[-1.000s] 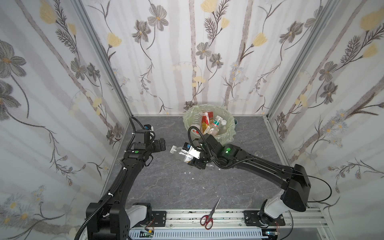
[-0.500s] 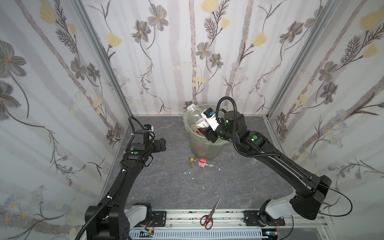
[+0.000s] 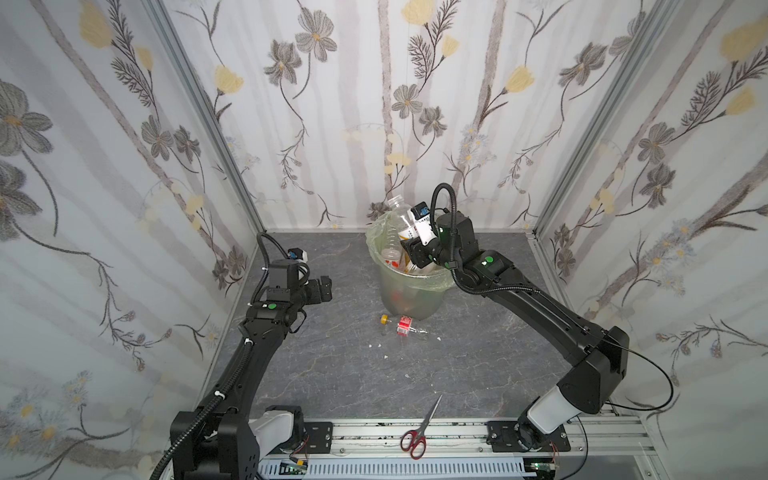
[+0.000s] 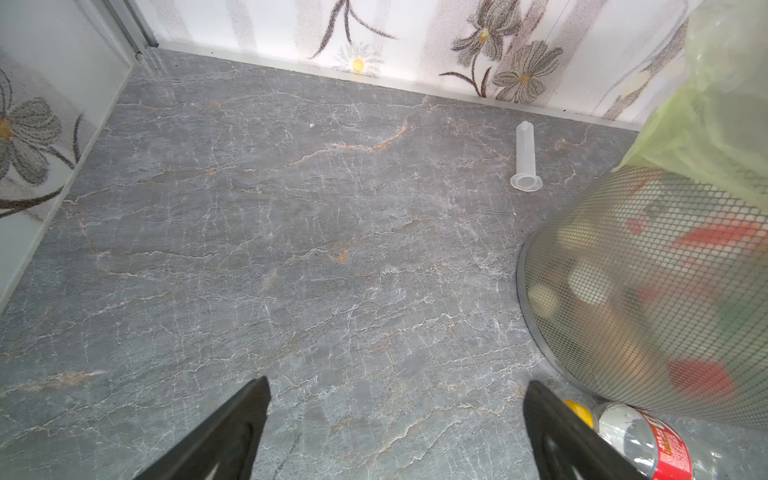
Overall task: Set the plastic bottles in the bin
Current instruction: 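Lift the white-labelled bottle with the right gripper and drop it into the bin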
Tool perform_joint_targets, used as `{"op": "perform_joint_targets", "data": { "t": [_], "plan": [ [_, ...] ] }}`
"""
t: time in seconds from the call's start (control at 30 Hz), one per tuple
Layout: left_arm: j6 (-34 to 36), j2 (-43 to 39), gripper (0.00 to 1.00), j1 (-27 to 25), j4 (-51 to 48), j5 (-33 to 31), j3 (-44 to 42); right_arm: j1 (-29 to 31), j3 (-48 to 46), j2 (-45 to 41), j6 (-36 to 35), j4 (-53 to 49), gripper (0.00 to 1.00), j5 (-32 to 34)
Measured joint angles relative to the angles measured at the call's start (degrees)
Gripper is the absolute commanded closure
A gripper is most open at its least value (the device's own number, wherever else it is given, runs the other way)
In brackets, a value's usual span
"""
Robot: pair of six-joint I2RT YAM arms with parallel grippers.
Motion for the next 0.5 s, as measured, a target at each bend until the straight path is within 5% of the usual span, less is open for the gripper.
{"op": "perform_joint_targets", "data": {
  "t": [0.3,0.5],
  "plan": [
    [0.0,0.0,0.03,0.0,0.0,0.0,0.0,-1.6,-2.1,0.8,8.2,3.6,0.45,-4.1],
    [0.0,0.0,0.03,0.0,0.0,0.0,-0.1,-1.2,-7.7,-0.9,16.0,8.1,0.32,-5.9]
  ]
}}
